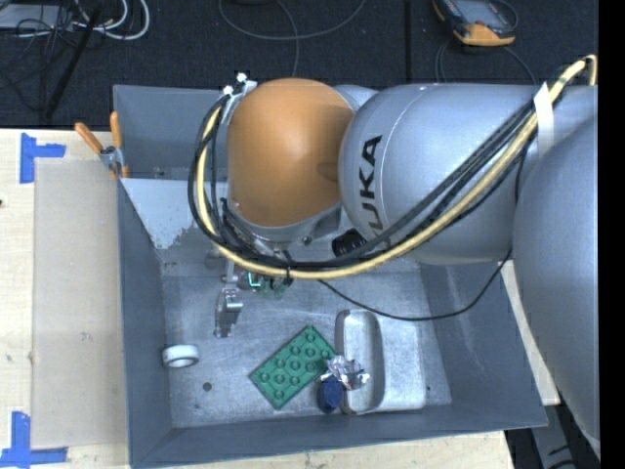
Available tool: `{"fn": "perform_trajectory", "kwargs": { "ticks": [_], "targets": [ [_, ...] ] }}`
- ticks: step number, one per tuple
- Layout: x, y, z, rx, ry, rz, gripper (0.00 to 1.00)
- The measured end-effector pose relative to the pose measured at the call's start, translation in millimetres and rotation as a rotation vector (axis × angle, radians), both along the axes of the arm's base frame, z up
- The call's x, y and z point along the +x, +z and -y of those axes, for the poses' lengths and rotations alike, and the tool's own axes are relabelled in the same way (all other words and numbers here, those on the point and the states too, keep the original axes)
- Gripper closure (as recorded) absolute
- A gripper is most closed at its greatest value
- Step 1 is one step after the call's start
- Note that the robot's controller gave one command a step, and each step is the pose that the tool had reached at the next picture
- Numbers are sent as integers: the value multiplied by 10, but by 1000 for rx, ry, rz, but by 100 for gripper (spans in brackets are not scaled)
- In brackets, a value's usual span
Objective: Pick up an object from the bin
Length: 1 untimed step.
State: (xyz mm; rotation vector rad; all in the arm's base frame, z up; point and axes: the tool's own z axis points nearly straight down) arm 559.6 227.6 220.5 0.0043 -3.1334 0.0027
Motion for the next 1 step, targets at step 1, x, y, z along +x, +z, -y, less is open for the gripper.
{"fn": "perform_trajectory", "kwargs": {
  "ticks": [1],
  "targets": [
    [-115,-1467,681,8,660,8,0]
  ]
}}
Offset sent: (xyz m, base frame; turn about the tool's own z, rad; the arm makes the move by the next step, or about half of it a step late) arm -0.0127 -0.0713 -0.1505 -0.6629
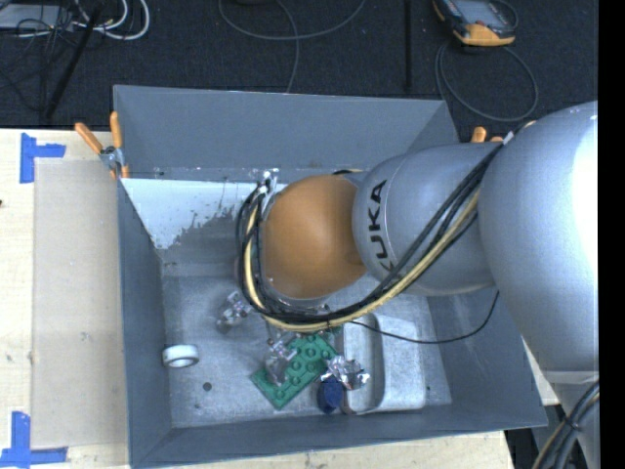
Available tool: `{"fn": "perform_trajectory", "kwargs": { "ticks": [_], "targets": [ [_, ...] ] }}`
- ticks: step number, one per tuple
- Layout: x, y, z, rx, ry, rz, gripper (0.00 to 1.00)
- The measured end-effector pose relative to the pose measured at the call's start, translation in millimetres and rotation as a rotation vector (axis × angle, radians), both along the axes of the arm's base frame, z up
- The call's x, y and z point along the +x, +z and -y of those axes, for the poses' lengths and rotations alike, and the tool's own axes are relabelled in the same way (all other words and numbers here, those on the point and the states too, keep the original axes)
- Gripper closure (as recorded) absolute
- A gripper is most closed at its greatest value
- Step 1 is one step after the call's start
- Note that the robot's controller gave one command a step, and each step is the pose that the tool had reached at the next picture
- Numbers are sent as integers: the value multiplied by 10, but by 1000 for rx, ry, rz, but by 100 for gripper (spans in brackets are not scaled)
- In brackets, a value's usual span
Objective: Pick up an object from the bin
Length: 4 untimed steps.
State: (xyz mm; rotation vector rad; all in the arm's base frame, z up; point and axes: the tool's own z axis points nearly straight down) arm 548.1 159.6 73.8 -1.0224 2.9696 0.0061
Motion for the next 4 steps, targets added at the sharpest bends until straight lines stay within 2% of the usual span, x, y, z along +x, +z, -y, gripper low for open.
{"fn": "perform_trajectory", "kwargs": {
  "ticks": [1,2,3,4],
  "targets": [
    [-64,258,465,-3,410,1,0],
    [183,257,276,-1,616,2,0],
    [-358,-10,704,-1,1264,7,0],
    [-353,4,688,-1,1258,5,0]
  ]
}}
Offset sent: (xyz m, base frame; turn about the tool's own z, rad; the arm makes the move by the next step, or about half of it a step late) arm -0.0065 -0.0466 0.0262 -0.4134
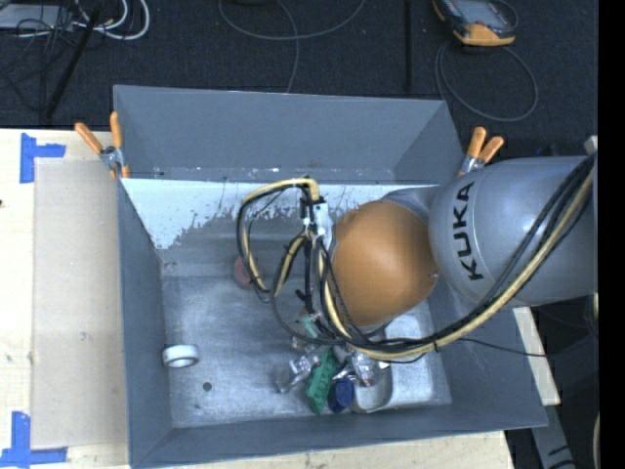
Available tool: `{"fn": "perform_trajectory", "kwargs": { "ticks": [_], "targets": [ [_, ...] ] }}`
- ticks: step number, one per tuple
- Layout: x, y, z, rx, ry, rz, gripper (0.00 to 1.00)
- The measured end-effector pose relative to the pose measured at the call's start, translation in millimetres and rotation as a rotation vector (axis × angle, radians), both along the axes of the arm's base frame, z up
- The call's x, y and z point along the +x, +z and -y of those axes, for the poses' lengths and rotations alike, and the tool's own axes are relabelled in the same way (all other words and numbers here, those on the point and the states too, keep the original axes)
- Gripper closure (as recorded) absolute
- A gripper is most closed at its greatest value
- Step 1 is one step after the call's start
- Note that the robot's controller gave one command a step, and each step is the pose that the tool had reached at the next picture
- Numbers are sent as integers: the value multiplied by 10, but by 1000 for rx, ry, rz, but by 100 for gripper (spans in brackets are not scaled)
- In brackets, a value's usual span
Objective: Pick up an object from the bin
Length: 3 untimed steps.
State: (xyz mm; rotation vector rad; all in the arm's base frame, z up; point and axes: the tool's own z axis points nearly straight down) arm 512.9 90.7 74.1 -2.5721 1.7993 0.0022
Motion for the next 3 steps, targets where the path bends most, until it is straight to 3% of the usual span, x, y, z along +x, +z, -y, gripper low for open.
{"fn": "perform_trajectory", "kwargs": {
  "ticks": [1,2,3],
  "targets": [
    [26,21,22,-3,-4,6,100],
    [25,279,6,-1,-9,-1,100],
    [17,272,2,-1,-17,-4,100]
  ]
}}
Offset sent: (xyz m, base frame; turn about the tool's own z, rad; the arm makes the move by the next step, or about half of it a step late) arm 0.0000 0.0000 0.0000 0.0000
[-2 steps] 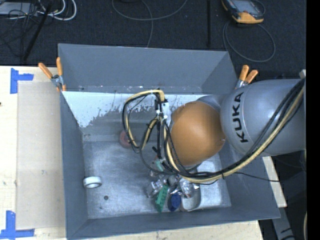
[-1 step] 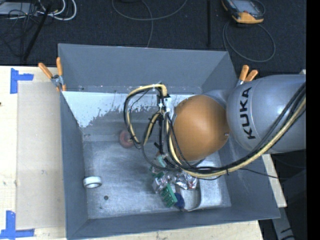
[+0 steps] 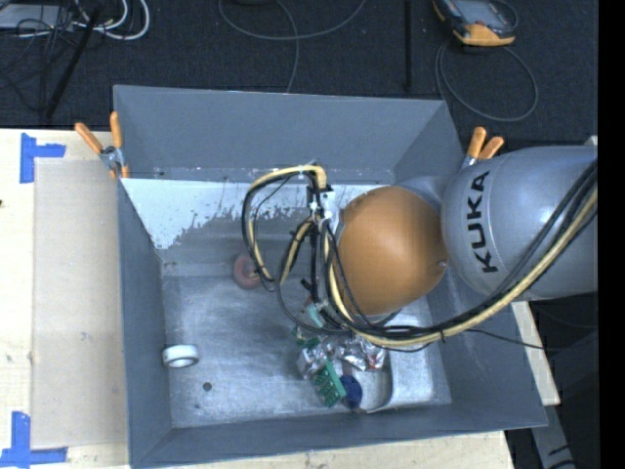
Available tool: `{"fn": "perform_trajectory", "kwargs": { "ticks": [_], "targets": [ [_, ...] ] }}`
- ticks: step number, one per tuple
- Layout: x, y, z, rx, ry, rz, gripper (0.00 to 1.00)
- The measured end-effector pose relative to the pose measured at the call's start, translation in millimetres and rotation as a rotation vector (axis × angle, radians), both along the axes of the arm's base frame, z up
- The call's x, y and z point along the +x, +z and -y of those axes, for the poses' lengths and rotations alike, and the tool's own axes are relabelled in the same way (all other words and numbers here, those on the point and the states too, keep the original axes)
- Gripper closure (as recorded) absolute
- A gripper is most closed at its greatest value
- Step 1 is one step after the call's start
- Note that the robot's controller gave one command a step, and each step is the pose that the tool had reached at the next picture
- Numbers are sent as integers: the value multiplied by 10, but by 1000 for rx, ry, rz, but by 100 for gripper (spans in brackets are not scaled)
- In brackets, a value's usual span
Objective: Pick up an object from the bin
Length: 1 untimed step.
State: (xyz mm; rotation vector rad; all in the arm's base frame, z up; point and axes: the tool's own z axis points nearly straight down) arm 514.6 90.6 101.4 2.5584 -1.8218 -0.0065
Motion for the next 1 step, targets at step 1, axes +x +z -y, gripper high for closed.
{"fn": "perform_trajectory", "kwargs": {
  "ticks": [1],
  "targets": [
    [-4,142,-12,0,-8,2,100]
  ]
}}
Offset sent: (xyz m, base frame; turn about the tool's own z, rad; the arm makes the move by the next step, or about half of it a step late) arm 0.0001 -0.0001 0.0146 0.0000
